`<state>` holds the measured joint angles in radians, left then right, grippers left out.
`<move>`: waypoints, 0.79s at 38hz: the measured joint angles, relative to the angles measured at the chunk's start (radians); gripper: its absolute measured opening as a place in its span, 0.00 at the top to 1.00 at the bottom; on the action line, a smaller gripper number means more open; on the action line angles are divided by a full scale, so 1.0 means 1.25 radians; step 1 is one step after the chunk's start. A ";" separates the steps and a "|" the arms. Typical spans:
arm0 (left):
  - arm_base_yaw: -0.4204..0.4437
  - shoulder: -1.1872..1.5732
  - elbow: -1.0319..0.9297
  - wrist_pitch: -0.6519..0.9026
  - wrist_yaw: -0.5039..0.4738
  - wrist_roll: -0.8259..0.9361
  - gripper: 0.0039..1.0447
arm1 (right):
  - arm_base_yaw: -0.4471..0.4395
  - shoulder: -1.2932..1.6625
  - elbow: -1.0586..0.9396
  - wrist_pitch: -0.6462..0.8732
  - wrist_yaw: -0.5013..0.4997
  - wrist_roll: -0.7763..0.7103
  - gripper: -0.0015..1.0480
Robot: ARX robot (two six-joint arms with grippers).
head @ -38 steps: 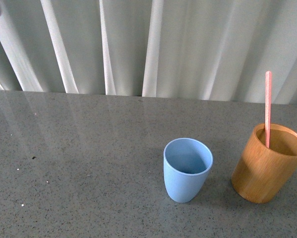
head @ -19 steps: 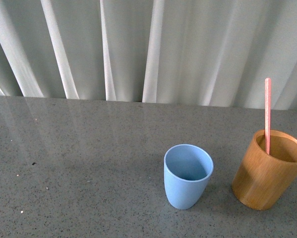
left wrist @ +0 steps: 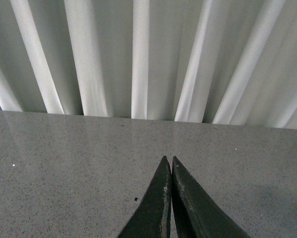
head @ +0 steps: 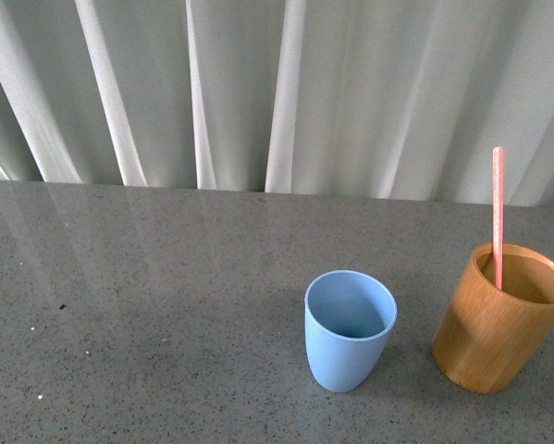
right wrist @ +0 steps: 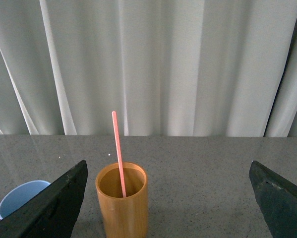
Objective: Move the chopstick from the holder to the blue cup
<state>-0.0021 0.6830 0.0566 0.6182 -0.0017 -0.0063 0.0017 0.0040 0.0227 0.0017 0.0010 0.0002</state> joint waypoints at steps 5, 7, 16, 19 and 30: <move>0.000 -0.031 -0.030 0.008 -0.001 0.000 0.97 | 0.000 0.000 0.000 0.000 0.000 0.000 0.10; 0.000 -0.061 -0.030 -0.021 0.000 0.001 0.97 | 0.000 0.000 0.000 0.000 0.000 0.000 0.10; 0.000 -0.182 -0.031 -0.132 0.000 0.001 0.97 | 0.000 0.000 0.000 0.000 0.000 0.000 0.10; 0.000 -0.210 -0.031 -0.158 -0.001 0.001 0.97 | 0.000 0.000 0.000 0.000 0.000 0.000 0.10; 0.000 -0.294 -0.031 -0.240 0.000 0.001 0.97 | 0.000 0.000 0.000 0.000 0.000 0.000 0.10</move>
<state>-0.0021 0.3149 0.0185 0.3183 -0.0021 -0.0051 0.0017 0.0044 0.0227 0.0017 0.0010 0.0002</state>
